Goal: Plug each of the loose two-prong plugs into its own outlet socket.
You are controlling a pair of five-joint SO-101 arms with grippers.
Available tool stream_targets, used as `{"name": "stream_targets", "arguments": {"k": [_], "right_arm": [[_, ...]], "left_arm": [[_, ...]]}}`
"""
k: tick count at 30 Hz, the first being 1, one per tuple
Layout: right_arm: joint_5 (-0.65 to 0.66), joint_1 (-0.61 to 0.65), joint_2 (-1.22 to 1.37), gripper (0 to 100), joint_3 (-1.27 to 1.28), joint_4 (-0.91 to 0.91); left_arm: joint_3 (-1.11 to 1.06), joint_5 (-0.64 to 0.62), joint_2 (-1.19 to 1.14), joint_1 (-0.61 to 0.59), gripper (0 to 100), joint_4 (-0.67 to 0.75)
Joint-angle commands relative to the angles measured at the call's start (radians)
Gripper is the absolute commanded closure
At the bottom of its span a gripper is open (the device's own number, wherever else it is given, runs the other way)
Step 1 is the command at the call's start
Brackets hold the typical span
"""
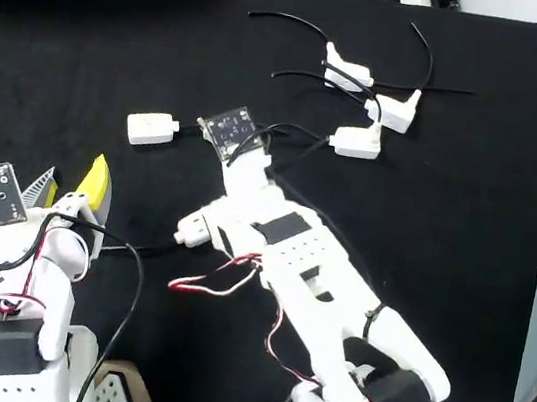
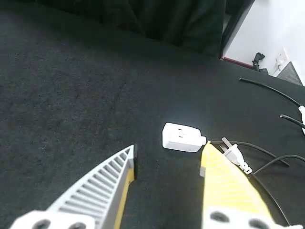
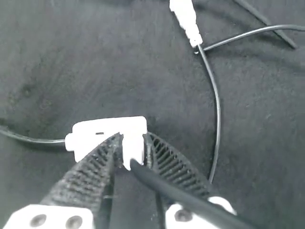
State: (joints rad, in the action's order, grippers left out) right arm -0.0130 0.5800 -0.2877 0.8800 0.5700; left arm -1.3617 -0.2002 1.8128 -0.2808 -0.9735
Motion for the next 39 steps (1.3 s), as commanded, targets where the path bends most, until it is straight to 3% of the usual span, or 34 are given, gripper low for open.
{"name": "stream_targets", "arguments": {"k": [1,24,31,39], "right_arm": [[-0.009,0.044,-0.039,98.7,-0.05,0.026],[0.043,0.057,0.206,98.7,-0.12,0.031],[0.046,0.058,0.262,98.7,-0.177,0.106],[0.046,-0.072,0.145,98.7,-0.213,0.112]], "left_arm": [[0.054,-0.006,0.006,-0.012,77,-0.005],[0.054,-0.006,0.006,-0.012,77,-0.005],[0.054,-0.006,0.006,-0.012,77,-0.005],[0.048,-0.005,0.006,-0.012,77,-0.003]]}}
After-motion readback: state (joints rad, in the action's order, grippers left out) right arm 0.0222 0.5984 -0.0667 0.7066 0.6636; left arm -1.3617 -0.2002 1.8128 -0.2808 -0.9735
